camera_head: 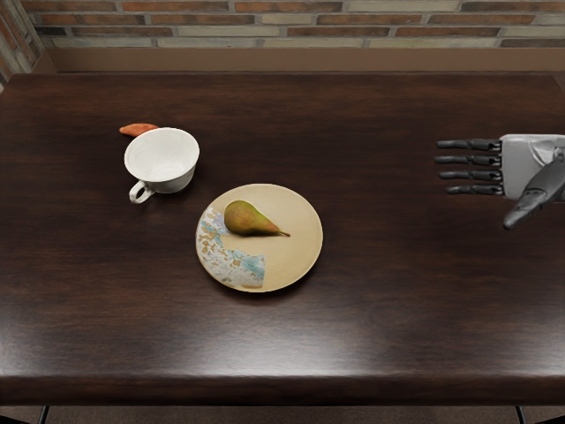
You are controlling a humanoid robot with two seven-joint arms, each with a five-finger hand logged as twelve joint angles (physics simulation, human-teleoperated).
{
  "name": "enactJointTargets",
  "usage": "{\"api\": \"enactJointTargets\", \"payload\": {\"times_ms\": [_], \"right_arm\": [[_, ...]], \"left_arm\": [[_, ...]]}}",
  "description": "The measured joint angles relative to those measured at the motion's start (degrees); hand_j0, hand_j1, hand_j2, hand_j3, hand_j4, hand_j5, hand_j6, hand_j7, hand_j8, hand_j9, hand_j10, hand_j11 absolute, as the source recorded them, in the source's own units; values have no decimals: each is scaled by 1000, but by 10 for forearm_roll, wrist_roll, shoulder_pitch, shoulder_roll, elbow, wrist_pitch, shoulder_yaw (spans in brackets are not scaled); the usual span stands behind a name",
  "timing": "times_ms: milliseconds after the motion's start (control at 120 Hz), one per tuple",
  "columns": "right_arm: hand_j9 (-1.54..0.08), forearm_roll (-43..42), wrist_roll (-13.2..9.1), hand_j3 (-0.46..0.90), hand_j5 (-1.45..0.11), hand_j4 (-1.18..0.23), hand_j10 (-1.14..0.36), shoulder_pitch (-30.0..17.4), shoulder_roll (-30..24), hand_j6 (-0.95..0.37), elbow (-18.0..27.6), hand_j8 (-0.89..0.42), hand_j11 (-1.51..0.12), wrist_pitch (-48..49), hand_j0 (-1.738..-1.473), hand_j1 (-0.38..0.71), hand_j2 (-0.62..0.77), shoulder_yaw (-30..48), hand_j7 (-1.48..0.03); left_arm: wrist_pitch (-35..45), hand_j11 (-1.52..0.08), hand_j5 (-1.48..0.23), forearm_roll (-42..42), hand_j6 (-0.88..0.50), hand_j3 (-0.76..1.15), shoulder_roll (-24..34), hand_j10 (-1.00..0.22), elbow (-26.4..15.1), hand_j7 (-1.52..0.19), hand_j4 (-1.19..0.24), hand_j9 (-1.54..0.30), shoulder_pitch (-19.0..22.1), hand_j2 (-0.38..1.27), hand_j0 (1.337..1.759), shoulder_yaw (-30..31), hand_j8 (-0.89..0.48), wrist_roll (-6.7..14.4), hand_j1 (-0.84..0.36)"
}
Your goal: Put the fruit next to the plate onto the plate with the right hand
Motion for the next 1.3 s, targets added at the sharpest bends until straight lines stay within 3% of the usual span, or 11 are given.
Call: {"api": "enactJointTargets", "payload": {"times_ms": [1300], "right_arm": [[0, 0, 0, 0, 0, 0, 1, -1, -4, 2, -1, 1, 0, 0, -1658, -349, 0, 0, 0]], "left_arm": [[0, -1, -1, 0, -1, 0, 0, -1, 0, -1, -1, -1, 0, 0, 1658, 0, -1, 0, 348]]}}
